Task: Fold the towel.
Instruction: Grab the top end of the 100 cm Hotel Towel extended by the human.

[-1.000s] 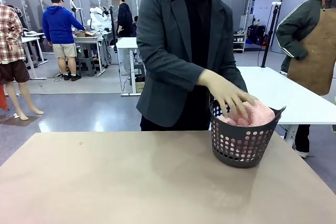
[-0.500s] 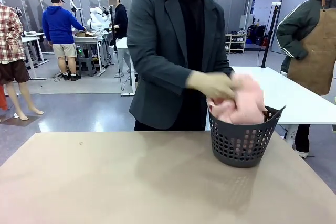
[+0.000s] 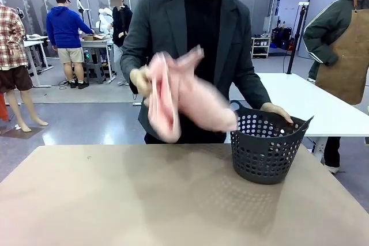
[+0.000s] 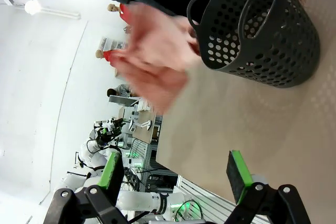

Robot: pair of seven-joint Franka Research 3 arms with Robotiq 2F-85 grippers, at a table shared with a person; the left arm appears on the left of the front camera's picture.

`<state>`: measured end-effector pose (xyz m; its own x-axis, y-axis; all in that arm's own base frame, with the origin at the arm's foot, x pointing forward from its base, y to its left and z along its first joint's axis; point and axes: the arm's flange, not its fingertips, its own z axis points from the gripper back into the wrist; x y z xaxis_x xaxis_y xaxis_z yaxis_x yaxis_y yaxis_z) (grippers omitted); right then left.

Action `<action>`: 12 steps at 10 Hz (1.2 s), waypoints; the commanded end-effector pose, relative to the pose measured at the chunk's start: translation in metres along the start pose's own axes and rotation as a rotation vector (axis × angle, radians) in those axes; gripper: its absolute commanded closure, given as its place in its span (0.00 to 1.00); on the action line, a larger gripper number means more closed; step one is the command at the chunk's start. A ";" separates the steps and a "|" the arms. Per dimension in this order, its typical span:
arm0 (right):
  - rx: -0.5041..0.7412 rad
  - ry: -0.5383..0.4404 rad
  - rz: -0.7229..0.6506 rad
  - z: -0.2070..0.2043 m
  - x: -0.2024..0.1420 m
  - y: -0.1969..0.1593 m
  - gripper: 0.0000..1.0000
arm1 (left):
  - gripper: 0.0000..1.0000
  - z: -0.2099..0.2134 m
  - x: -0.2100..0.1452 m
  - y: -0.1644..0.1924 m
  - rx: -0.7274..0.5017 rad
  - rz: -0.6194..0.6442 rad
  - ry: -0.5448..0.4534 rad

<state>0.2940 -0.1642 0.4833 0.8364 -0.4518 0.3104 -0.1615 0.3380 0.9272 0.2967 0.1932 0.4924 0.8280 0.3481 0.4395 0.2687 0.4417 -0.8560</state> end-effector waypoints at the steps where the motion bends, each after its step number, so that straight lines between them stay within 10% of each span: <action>1: 0.011 -0.008 0.008 -0.001 0.002 0.000 0.00 | 0.00 0.000 0.002 0.000 -0.020 -0.003 -0.006; 12: 0.011 -0.008 0.008 -0.001 0.002 0.000 0.00 | 0.00 0.000 0.002 0.000 -0.020 -0.003 -0.006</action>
<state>0.2940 -0.1642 0.4833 0.8364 -0.4518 0.3103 -0.1615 0.3378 0.9272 0.2967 0.1932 0.4924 0.8280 0.3481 0.4395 0.2687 0.4417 -0.8560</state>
